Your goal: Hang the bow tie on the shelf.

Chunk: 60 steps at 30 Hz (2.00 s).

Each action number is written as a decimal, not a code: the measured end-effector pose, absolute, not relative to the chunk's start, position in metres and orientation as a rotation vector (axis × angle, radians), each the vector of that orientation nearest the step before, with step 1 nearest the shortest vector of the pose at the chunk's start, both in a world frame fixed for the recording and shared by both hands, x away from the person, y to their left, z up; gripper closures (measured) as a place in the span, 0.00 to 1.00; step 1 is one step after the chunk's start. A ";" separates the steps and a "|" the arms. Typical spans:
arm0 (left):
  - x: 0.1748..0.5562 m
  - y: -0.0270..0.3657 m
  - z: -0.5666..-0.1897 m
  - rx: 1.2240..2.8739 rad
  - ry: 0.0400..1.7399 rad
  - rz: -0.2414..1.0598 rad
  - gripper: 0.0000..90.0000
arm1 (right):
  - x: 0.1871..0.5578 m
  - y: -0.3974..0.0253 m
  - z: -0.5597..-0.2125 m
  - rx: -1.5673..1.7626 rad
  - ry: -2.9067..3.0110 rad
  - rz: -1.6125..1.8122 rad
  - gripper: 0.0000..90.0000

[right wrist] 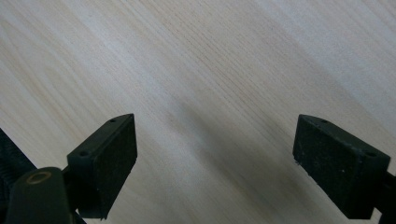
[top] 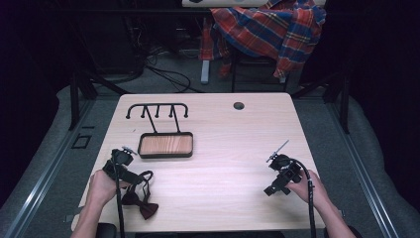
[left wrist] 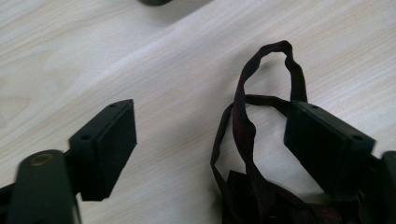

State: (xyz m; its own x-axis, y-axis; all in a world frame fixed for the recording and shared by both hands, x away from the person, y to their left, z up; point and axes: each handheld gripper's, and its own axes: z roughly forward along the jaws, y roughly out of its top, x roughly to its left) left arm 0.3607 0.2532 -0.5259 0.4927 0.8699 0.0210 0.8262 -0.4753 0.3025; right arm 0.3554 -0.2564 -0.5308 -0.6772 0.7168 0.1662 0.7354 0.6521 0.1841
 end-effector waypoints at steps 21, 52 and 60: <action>0.363 0.242 -0.537 2.605 1.384 0.205 0.73 | 0.355 -0.256 -0.531 -1.240 -2.775 -0.377 0.15; 0.359 0.235 -0.545 2.707 1.345 0.307 0.98 | 0.355 -0.256 -0.531 -1.238 -2.776 -0.376 0.15; 0.351 0.243 -0.528 2.580 1.350 0.369 0.98 | 0.355 -0.256 -0.531 -1.231 -2.787 -0.364 0.15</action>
